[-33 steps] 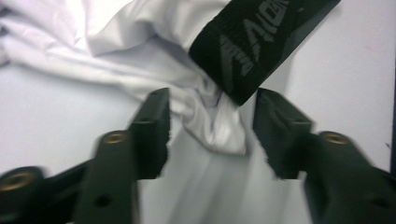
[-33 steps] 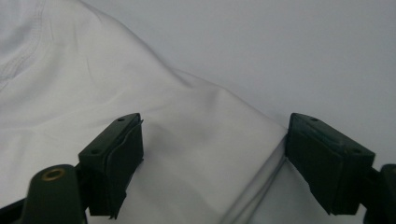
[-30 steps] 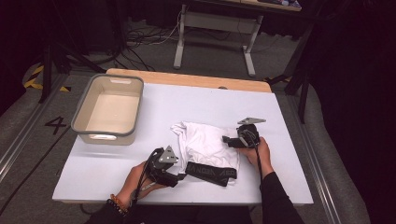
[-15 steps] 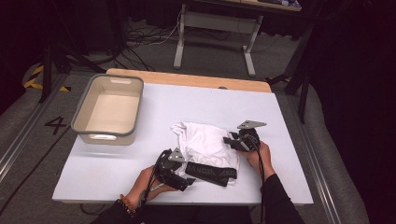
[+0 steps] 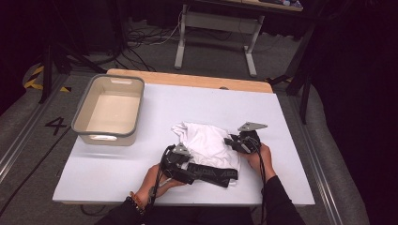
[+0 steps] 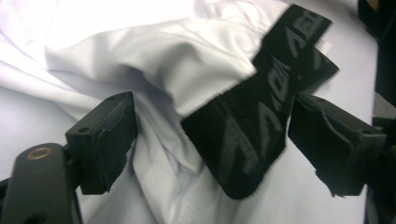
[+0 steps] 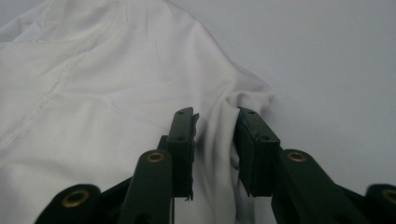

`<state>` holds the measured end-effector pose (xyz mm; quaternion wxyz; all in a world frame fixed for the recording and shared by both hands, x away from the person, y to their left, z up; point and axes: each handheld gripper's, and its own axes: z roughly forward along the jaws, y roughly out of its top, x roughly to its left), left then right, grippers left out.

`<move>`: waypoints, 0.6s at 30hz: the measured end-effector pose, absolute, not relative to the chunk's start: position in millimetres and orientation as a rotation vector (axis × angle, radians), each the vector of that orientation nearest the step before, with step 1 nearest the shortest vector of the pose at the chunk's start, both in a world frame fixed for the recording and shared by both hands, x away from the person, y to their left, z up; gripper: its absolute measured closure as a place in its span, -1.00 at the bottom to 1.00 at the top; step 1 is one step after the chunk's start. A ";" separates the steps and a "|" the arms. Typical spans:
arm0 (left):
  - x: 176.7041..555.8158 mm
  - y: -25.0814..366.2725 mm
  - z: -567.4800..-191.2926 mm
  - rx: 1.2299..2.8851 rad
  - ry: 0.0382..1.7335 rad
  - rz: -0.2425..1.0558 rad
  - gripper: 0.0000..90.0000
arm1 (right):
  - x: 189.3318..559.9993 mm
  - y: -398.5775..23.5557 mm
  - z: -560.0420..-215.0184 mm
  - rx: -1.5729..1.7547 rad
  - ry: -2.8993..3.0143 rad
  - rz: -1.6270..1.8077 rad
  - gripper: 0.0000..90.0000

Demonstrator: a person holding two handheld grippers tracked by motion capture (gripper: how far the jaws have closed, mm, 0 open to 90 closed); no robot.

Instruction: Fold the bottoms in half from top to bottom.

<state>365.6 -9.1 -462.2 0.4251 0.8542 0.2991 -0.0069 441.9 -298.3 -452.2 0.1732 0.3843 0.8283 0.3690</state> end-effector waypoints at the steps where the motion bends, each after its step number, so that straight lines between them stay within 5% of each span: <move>1: 365.7 -12.9 -461.7 2.154 0.744 0.026 -0.53 | 441.8 -298.4 -452.3 1.092 2.348 1.047 0.53; 8: 357.6 -24.3 -460.2 2.258 0.627 0.192 -0.07 | 441.2 -298.4 -452.2 1.089 2.346 1.046 0.66; 11: 357.0 -22.5 -459.7 2.262 0.607 0.200 0.07 | 440.8 -298.2 -452.1 1.084 2.348 1.045 0.69; 15: 357.2 -20.2 -460.3 2.252 0.552 0.176 0.57 | 440.0 -297.8 -451.8 1.069 2.342 1.043 0.74; 18: 355.4 -21.0 -460.1 2.260 0.523 0.188 0.65 | 439.4 -298.6 -451.1 1.069 2.340 1.057 0.75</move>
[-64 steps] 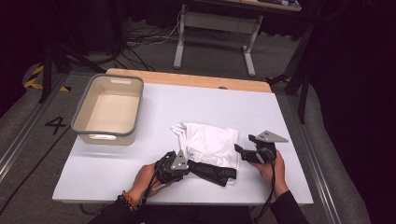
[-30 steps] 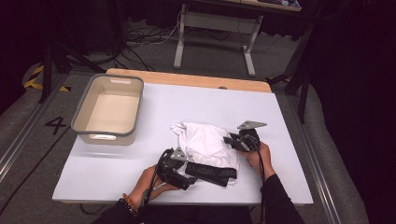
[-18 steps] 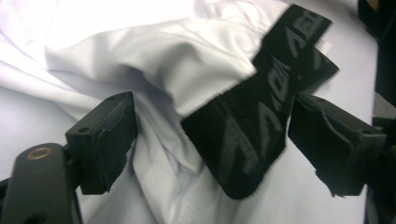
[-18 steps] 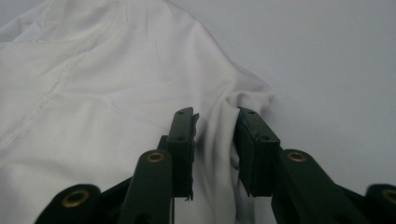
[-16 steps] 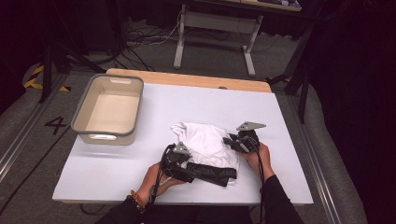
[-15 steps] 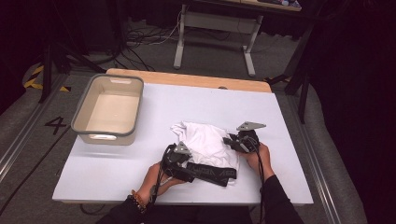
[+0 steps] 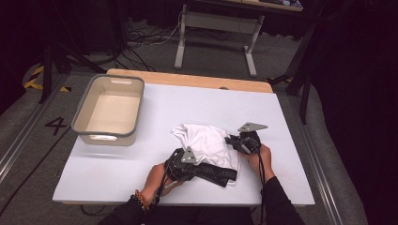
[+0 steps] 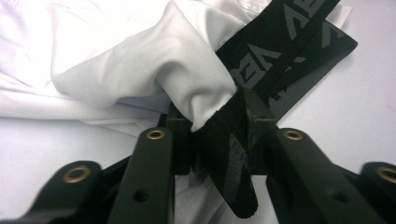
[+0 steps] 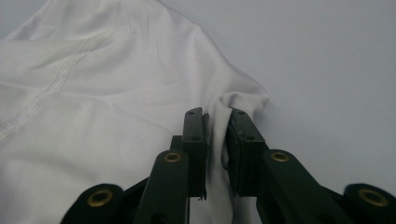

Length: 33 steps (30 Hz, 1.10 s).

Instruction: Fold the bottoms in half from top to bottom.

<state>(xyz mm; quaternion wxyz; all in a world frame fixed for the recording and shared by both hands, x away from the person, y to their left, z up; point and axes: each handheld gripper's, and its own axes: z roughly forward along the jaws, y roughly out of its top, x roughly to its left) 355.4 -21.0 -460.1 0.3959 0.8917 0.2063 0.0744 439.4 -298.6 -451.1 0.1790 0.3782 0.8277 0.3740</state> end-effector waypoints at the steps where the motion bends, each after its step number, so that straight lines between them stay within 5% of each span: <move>1: 355.4 -21.0 -460.2 2.258 0.513 0.192 0.69 | 439.1 -298.9 -450.7 1.069 2.337 1.067 0.76; 16: 352.5 1.7 -452.2 2.252 0.526 0.196 0.66 | 429.9 -306.4 -442.0 1.048 2.280 1.101 0.72; 18: 353.6 0.7 -453.6 2.277 0.607 0.238 0.09 | 431.1 -307.4 -443.5 1.077 2.268 1.065 0.17; 19: 353.6 0.7 -453.6 2.277 0.607 0.238 -0.16 | 431.1 -307.4 -443.5 1.077 2.268 1.065 0.17; 22: 359.7 2.9 -458.5 2.277 0.704 0.216 -0.41 | 435.9 -311.0 -447.8 1.149 2.243 1.088 -0.26; 33: 361.8 -7.2 -460.7 2.299 0.638 0.173 -0.44 | 443.1 -292.4 -453.1 1.123 2.358 0.994 -0.40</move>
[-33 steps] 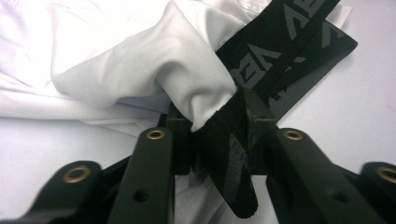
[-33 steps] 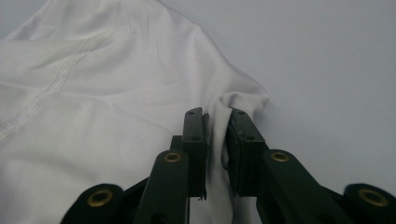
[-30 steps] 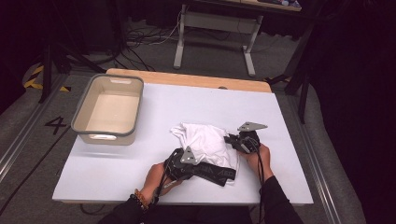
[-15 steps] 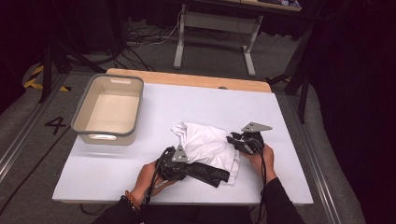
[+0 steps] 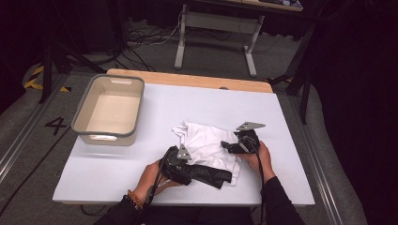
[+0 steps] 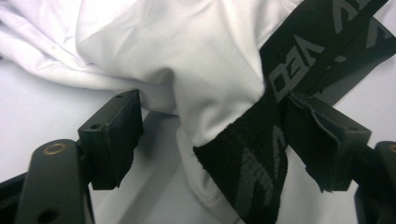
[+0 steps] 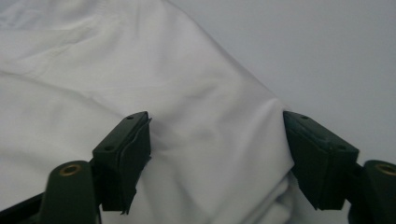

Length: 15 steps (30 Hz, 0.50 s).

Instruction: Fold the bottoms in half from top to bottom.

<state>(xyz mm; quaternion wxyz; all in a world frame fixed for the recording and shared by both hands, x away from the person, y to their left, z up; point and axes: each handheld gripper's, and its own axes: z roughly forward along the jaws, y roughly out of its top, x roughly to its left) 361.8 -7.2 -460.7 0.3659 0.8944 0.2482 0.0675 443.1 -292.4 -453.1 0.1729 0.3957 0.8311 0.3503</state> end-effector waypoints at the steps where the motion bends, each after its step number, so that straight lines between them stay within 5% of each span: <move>1: 361.8 -7.4 -460.3 2.301 0.632 0.168 -0.39 | 442.2 -290.2 -452.9 1.103 2.374 0.987 -0.41; 6: 363.3 -8.8 -458.1 2.301 0.602 0.138 0.06 | 433.5 -286.9 -450.2 1.030 2.425 1.012 0.05; 7: 363.2 -9.2 -458.6 2.289 0.572 0.110 0.35 | 430.9 -286.8 -449.8 1.018 2.421 1.013 0.27; 8: 363.2 -9.2 -458.6 2.289 0.572 0.110 0.50 | 430.9 -286.8 -449.8 1.018 2.421 1.013 0.27; 9: 363.2 -8.8 -460.1 2.271 0.569 0.098 0.56 | 429.6 -288.1 -449.5 1.008 2.405 1.005 0.50; 15: 363.0 -5.5 -460.5 2.249 0.528 0.088 0.72 | 431.4 -297.2 -447.1 1.011 2.412 1.073 0.84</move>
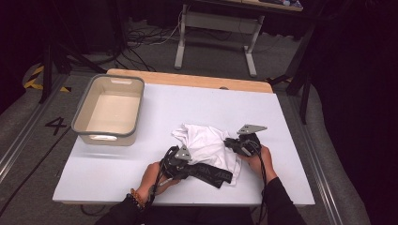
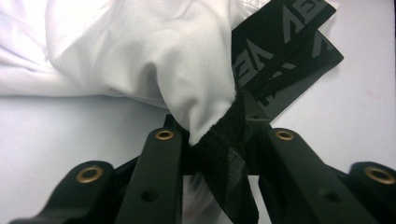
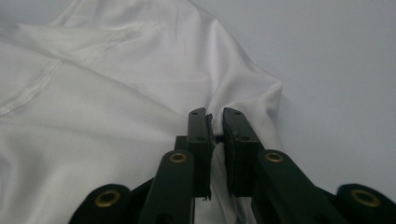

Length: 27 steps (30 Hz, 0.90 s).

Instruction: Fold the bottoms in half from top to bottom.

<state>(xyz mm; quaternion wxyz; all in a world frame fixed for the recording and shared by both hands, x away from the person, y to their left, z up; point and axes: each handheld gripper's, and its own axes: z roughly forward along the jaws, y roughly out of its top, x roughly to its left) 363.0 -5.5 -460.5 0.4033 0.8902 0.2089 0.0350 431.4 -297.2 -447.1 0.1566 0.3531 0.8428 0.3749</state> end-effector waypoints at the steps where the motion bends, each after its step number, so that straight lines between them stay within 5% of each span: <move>1: 363.0 -5.5 -460.5 2.249 0.528 0.088 0.73 | 431.4 -297.2 -447.1 1.011 2.412 1.073 0.84; 6: 361.4 -5.7 -456.6 2.256 0.506 0.127 0.74 | 426.8 -308.5 -437.3 1.013 2.296 1.144 0.86; 13: 360.9 -4.1 -457.4 2.266 0.508 0.106 0.74 | 434.1 -324.8 -438.4 1.192 2.195 1.109 -0.16; 19: 356.2 -4.7 -458.7 2.258 0.527 0.116 0.74 | 443.9 -317.6 -451.0 1.333 2.282 1.033 -0.51; 24: 355.3 -5.2 -459.4 2.256 0.527 0.123 0.74 | 441.1 -305.3 -451.5 1.289 2.336 1.045 -0.49; 27: 355.5 -5.1 -460.1 2.252 0.530 0.119 0.73 | 436.0 -295.1 -451.8 1.218 2.353 1.017 -0.13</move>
